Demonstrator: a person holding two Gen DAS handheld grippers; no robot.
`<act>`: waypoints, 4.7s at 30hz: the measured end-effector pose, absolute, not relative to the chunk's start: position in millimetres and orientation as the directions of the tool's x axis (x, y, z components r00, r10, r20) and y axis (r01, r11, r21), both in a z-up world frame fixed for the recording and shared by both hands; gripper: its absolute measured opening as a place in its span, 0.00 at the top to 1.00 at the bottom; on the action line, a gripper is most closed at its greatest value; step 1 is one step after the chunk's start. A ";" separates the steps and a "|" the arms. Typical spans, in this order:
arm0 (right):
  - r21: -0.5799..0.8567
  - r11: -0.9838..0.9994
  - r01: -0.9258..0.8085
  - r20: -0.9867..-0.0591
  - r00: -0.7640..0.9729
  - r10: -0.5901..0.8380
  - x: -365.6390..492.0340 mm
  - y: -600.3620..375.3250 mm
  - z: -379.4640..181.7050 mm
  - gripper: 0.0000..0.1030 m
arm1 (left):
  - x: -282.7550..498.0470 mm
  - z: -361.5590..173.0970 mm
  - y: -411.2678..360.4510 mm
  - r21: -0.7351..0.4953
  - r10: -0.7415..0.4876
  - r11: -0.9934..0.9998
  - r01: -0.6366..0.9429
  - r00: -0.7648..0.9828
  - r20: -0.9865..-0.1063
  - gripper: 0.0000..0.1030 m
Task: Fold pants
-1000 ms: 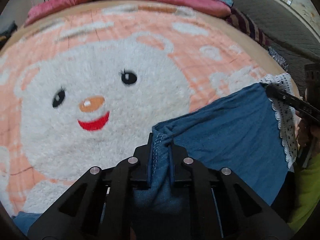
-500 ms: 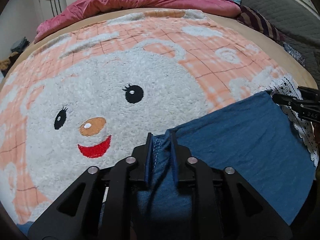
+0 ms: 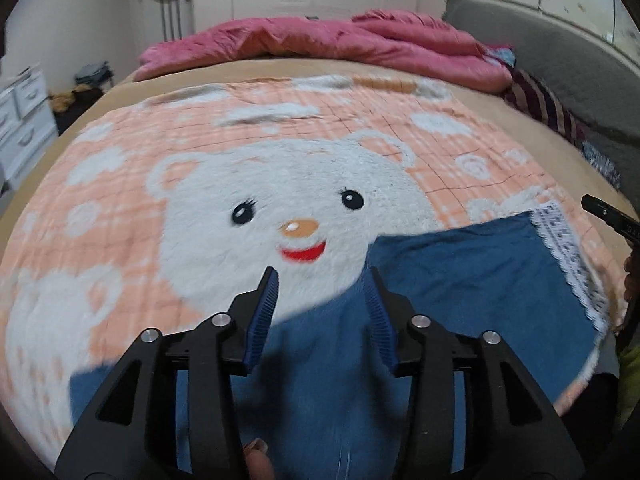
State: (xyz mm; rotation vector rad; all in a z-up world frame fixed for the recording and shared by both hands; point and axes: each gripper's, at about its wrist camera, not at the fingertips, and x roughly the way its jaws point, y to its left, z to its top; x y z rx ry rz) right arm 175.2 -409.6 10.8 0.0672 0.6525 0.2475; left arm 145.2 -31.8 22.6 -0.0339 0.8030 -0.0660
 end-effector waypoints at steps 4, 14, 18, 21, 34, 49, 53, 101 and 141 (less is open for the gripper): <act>0.129 0.935 -0.331 -0.593 0.730 0.340 125.1 -374.8 12.4 0.28 | 95.3 16.0 -27.4 -0.021 -0.047 0.999 0.046 0.690 -0.723 0.53; 0.066 0.894 -0.443 -0.711 0.608 0.354 63.7 -293.7 -14.9 0.25 | 49.6 -12.0 -10.1 0.153 0.111 0.988 0.000 0.686 -0.719 0.35; 0.014 0.928 -0.372 -0.793 0.561 0.237 68.4 -298.8 -34.1 0.25 | 53.5 -23.4 11.4 0.155 0.145 0.987 -0.041 0.649 -0.747 0.33; -0.015 0.939 -0.344 -0.840 0.514 0.175 70.2 -308.7 -49.2 0.24 | 54.2 -32.6 24.1 0.104 0.101 0.994 -0.033 0.636 -0.765 0.33; 0.158 0.938 -0.309 -0.781 0.542 0.310 56.0 -337.9 -38.7 0.23 | 41.2 -24.4 26.4 -0.001 0.014 1.000 -0.022 0.676 -0.737 0.30; 0.255 0.956 -0.145 -0.686 0.670 0.284 22.5 -406.1 -6.8 0.11 | 51.9 55.0 -69.0 -0.028 -0.211 0.967 0.253 0.737 -0.642 0.12; 0.271 0.955 -0.118 -0.688 0.671 0.278 24.3 -412.3 -13.4 0.11 | 86.4 56.7 -115.9 -0.001 -0.258 0.939 0.344 0.702 -0.664 0.11; 0.419 0.907 -0.047 -0.692 0.630 0.352 72.0 -412.0 -43.9 0.73 | 290.9 -36.1 -284.4 -0.260 -0.535 0.642 0.721 0.179 -0.826 0.83; 0.030 0.781 -0.624 -0.703 0.543 0.460 26.0 -156.4 -17.3 0.78 | 244.7 8.2 1.9 -0.555 -0.676 0.737 0.385 0.408 -0.614 0.66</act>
